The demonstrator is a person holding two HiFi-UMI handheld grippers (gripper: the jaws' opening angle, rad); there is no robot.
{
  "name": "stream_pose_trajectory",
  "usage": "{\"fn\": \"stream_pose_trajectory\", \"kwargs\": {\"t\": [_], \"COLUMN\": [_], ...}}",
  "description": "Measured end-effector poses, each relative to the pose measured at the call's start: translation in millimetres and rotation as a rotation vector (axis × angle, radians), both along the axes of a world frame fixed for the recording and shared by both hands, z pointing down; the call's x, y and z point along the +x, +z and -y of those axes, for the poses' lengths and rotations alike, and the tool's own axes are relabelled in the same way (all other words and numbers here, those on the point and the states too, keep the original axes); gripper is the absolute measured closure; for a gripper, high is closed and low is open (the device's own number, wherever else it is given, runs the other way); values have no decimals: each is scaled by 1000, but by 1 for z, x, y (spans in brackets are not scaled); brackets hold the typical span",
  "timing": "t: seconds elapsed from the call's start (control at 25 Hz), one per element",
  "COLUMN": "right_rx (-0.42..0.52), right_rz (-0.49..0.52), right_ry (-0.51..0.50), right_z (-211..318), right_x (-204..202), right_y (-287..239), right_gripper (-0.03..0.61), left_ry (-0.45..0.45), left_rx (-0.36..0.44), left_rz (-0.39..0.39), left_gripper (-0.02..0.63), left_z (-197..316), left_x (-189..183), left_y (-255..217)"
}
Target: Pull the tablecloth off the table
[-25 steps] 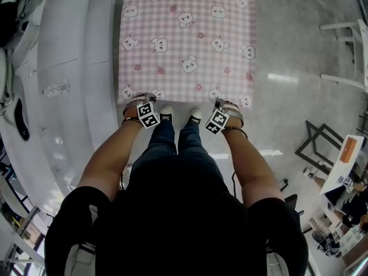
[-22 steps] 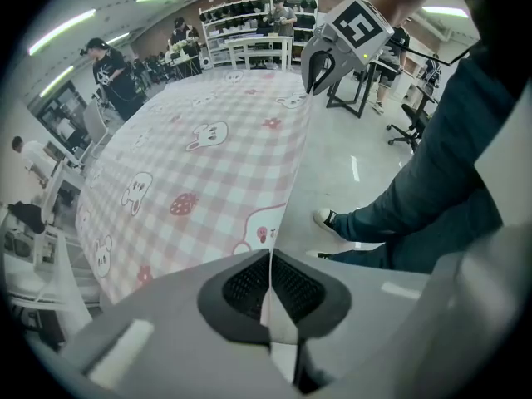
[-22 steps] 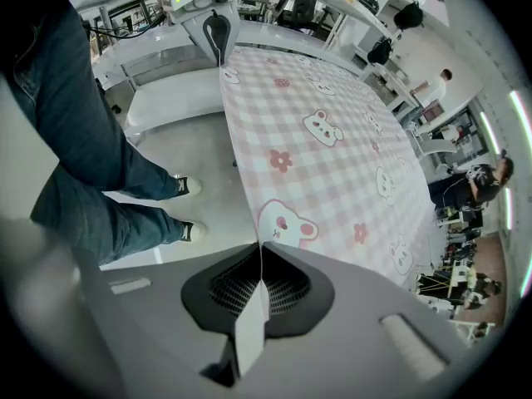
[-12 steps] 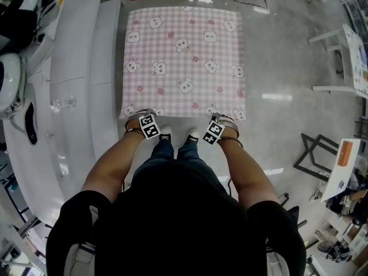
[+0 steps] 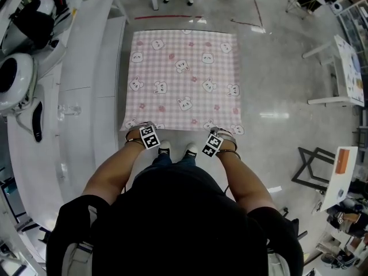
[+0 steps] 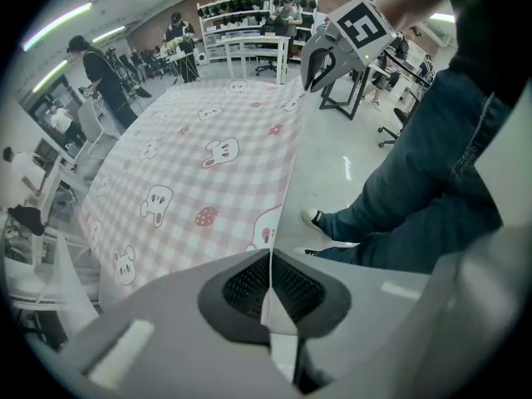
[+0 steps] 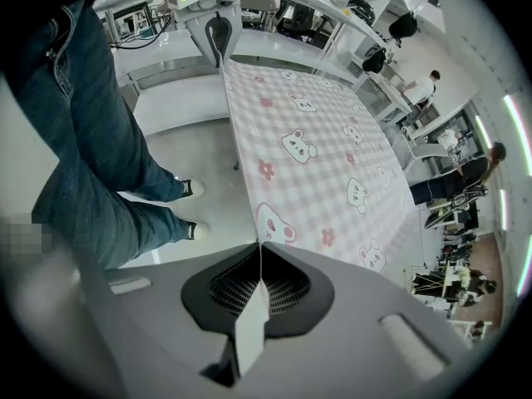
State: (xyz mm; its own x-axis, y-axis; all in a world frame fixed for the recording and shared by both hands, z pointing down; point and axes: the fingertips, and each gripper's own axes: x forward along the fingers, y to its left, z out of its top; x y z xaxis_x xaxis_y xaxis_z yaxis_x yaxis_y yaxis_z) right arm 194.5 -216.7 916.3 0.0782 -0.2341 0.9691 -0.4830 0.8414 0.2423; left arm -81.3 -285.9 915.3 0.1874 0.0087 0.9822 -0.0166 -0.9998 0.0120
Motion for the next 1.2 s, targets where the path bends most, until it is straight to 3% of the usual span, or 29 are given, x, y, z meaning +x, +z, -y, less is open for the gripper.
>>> {"fn": "stream_pose_trajectory", "kwargs": {"t": [0.48, 1.2], "right_rx": [9, -84], "right_rz": [20, 115], "right_ry": [-10, -68], "right_z": [-23, -83], "right_x": [0, -4], "right_y": [-17, -6], "right_gripper": [552, 552], "left_ry": [-32, -100], "left_rx": [15, 52], "left_rz": [11, 68], "left_gripper": [612, 612], "left_z": [-25, -80], "left_x": [1, 0], "left_y": [-20, -22]}}
